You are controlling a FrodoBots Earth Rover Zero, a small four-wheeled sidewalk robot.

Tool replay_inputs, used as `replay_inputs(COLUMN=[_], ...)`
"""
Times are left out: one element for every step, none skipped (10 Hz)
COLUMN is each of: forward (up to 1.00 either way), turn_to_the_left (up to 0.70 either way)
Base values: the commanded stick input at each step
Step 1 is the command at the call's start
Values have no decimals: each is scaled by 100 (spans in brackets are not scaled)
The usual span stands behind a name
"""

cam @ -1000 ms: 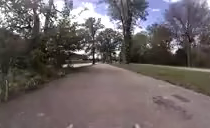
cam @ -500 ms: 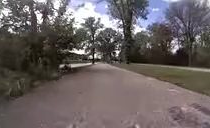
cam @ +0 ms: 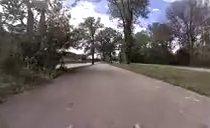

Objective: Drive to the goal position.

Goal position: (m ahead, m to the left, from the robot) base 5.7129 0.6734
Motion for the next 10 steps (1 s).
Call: replay_inputs(forward=[100, 100, 100, 100, 100, 100, 100, 100, 100, 100], turn_to_the_left=[0, 0, 0, 0, 0, 0, 0, 0, 0, 0])
